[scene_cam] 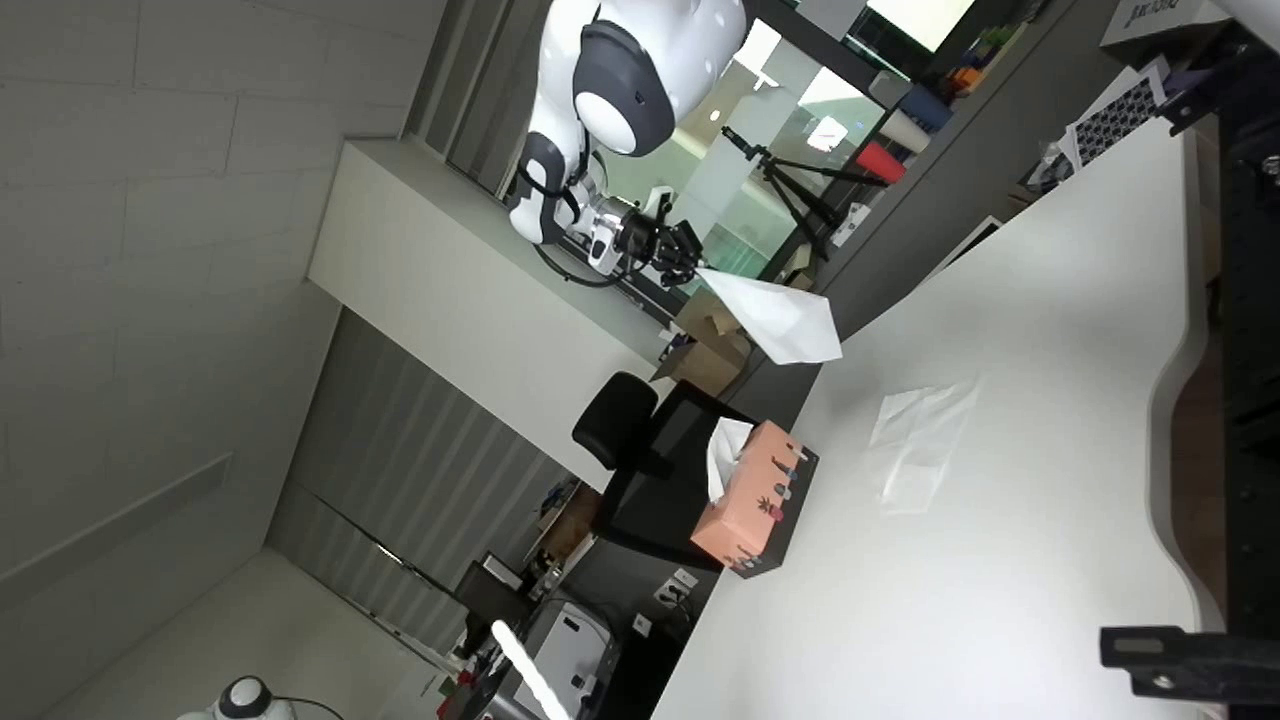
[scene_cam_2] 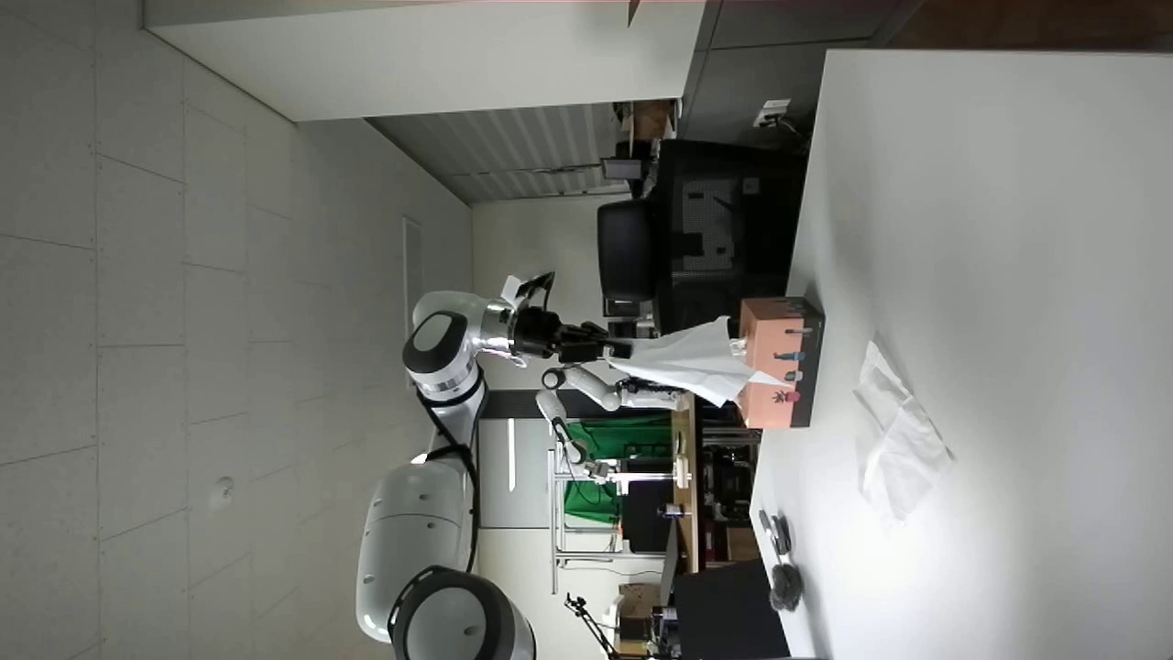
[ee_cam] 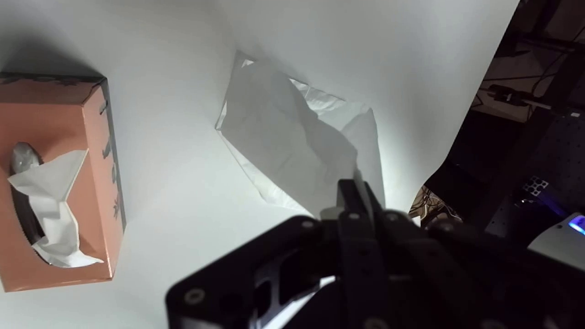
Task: Remove a tissue from the box
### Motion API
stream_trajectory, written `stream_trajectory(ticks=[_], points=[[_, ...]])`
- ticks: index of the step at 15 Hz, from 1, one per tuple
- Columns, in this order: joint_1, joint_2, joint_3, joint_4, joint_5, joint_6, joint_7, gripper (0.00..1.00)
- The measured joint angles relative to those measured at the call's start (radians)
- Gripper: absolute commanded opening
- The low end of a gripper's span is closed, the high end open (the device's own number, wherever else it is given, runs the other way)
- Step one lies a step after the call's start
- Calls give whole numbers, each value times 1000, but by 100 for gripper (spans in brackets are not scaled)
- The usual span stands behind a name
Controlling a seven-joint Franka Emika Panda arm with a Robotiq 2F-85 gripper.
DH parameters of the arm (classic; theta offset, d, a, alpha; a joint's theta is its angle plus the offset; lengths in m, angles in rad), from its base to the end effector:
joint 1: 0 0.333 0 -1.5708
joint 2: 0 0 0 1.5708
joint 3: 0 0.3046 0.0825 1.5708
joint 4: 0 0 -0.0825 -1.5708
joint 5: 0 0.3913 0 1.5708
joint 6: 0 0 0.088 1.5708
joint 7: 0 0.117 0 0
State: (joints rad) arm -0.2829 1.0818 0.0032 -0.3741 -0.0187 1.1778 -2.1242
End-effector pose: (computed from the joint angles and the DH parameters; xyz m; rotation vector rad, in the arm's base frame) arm 0.7095 -0.2080 0.3934 -1.7484 -2.2924 0.1659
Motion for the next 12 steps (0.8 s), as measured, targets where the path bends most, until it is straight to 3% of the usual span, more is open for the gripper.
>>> stream_trajectory(ticks=[12], points=[[-3, 90, 30, 0, 40, 36, -26, 0]])
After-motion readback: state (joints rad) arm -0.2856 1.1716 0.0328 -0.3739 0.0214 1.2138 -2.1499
